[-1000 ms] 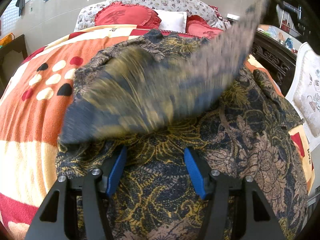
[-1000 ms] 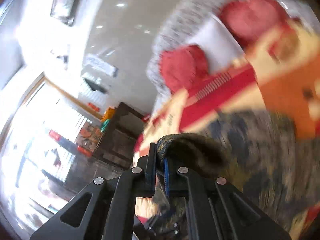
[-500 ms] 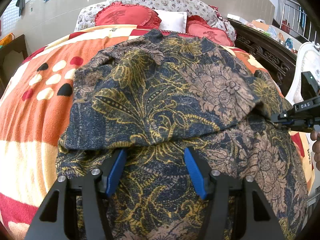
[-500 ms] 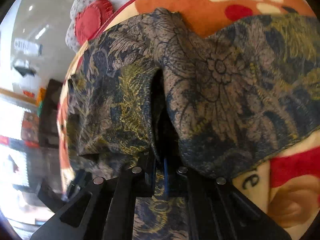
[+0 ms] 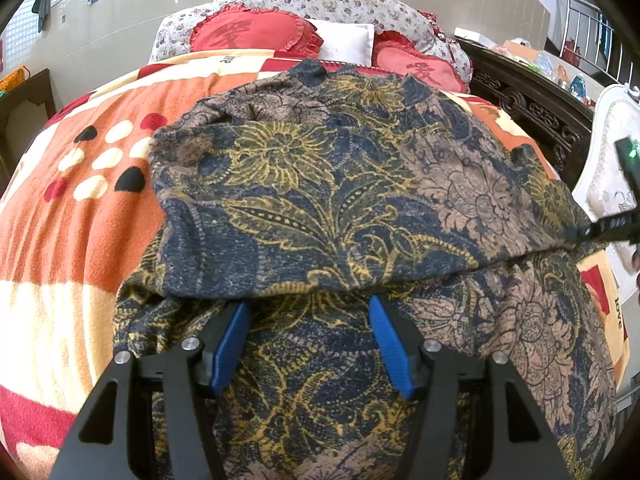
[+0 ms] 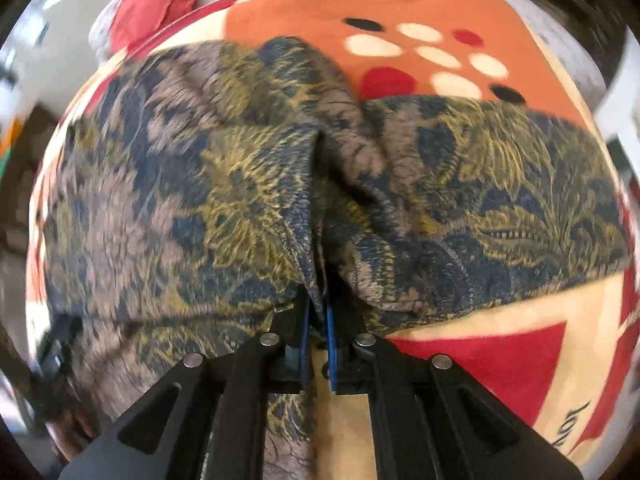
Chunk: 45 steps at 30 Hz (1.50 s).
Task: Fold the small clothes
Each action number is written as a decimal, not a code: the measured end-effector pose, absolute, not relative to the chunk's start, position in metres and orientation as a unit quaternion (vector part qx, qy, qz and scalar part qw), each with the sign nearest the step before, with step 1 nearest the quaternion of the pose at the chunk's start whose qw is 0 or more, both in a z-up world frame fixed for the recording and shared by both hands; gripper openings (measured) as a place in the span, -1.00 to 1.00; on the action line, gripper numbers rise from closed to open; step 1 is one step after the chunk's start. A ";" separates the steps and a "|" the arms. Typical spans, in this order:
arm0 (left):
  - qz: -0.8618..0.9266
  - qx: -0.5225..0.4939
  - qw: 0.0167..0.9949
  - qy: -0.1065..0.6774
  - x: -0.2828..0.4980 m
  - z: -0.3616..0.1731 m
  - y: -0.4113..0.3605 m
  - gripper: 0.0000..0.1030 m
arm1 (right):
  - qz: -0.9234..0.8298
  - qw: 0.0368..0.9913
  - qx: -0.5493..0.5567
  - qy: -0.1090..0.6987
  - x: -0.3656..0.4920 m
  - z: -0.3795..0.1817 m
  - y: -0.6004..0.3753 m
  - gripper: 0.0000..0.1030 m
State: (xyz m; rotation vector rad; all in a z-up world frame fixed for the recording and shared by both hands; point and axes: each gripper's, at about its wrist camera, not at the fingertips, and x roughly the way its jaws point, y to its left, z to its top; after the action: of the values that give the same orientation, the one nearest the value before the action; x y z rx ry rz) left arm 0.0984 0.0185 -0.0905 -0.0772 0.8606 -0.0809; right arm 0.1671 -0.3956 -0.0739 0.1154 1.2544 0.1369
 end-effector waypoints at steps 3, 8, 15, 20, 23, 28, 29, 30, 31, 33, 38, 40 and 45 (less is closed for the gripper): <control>-0.039 -0.037 0.907 0.417 0.098 -0.091 0.019 0.25 | 0.054 0.834 0.054 0.546 0.162 -0.047 -0.397 -0.33; -0.039 -0.038 0.907 0.417 0.098 -0.091 0.018 0.25 | 0.041 0.859 0.080 0.504 0.175 -0.021 -0.402 -0.18; -0.037 -0.065 0.917 0.392 0.094 -0.073 0.030 0.25 | 0.045 0.890 0.112 0.439 0.173 0.000 -0.366 -0.18; -0.037 -0.105 0.928 0.356 0.138 -0.034 0.043 0.47 | 0.088 0.893 0.072 0.436 0.124 -0.045 -0.301 -0.18; -0.029 -0.073 0.914 0.398 0.184 -0.045 0.032 -0.07 | 0.072 0.897 0.009 0.436 0.105 -0.081 -0.272 -0.18; -0.021 -0.168 0.895 0.412 0.171 -0.055 0.066 -0.34 | 0.050 0.901 -0.031 0.430 0.105 -0.094 -0.261 -0.14; -0.007 -0.168 0.900 0.403 0.159 -0.052 0.079 -0.34 | 0.049 0.902 -0.035 0.427 0.105 -0.094 -0.260 -0.13; 0.010 -0.161 0.905 0.395 0.150 -0.049 0.088 -0.34 | 0.047 0.903 -0.038 0.426 0.104 -0.093 -0.259 -0.13; 0.033 -0.152 0.911 0.383 0.141 -0.045 0.100 -0.34 | 0.046 0.904 -0.041 0.424 0.105 -0.094 -0.259 -0.13; 0.039 -0.150 0.915 0.372 0.138 -0.039 0.111 -0.34 | 0.042 0.906 -0.044 0.419 0.106 -0.095 -0.257 -0.12; -0.036 -0.168 0.906 0.387 0.158 -0.042 0.076 -0.33 | 0.039 0.909 -0.045 0.413 0.103 -0.094 -0.257 -0.11; -0.050 -0.160 0.893 0.418 0.172 -0.058 0.056 -0.35 | 0.040 0.910 -0.038 0.411 0.101 -0.094 -0.259 -0.11; 0.046 -0.071 0.894 0.440 0.163 -0.088 0.063 -0.93 | 0.032 0.911 -0.040 0.409 0.099 -0.093 -0.260 -0.11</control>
State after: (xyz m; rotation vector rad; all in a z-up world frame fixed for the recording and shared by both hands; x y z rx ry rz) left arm 0.1626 0.0631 -0.0880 -0.1462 0.9125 0.0947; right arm 0.0994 -0.2595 -0.0935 -0.0834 0.8439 0.0664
